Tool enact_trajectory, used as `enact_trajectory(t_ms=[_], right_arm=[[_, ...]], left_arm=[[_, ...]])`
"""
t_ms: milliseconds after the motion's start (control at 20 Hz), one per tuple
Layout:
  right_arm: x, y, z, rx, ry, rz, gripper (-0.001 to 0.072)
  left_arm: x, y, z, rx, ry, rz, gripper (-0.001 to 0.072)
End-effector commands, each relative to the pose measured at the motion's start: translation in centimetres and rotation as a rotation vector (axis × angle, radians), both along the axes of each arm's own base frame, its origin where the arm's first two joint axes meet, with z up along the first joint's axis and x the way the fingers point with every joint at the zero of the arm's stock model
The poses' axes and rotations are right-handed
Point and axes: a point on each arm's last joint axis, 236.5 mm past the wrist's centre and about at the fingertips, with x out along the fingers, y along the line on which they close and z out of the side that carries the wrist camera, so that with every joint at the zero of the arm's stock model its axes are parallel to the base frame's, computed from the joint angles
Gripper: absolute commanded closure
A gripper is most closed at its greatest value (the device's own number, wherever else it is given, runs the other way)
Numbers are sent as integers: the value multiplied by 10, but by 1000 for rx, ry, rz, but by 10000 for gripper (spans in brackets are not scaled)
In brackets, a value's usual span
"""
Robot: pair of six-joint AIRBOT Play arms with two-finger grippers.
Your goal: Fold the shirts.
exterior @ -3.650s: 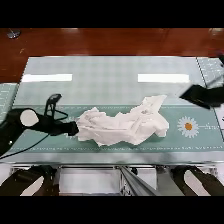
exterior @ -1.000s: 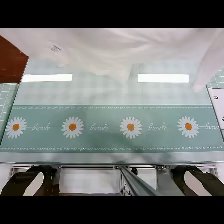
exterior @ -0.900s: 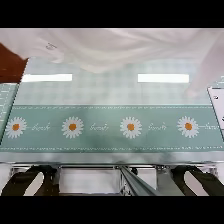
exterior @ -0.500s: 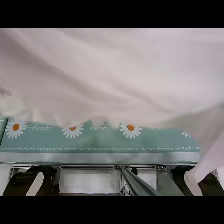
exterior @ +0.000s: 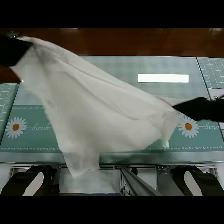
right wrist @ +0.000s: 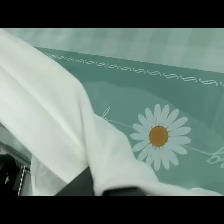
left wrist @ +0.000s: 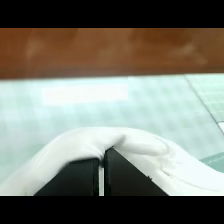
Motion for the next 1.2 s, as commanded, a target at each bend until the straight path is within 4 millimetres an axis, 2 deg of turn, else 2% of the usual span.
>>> enact_trajectory(t_ms=[0,150,250,350,400,450,500,550,650,750,850,900,950,1000,1050,1150], right_arm=[[73,-16,-71,57,62,-113,681],[145,-15,-88,184,130,-129,680],[182,-11,-99,277,200,-117,680],[210,-9,-105,358,257,-129,680],[223,-10,-108,385,279,-150,656],[232,-14,-111,397,301,-175,395],[235,-16,-108,398,303,-163,68],[233,-22,-101,381,292,-136,88],[224,-50,-84,322,271,-102,89],[197,-96,-80,216,290,-112,89],[153,-164,-100,-23,376,-228,88],[122,-202,-115,-137,450,-336,89],[93,-231,-126,-206,495,-415,89],[68,-248,-137,-209,523,-499,89],[54,-254,-146,-145,525,-612,89],[42,-242,-166,22,471,-773,97]], left_arm=[[48,-8,-81,-30,177,11,683],[80,-27,-125,-35,244,7,683],[90,-44,-153,-31,291,-9,683],[93,-59,-178,-21,341,-34,682],[93,-64,-188,-16,363,-45,673],[92,-68,-197,-12,384,-55,518],[86,-70,-204,-5,421,-79,106],[74,-68,-213,12,479,-110,6],[40,-44,-234,90,628,-173,7],[10,-7,-253,140,775,-180,7],[-10,26,-266,101,854,-114,7],[-21,40,-275,74,885,-68,8],[-36,54,-288,35,929,-9,7],[-54,62,-302,2,975,30,8],[-74,65,-319,-29,1024,62,8],[-103,57,-347,-114,1086,109,7]])
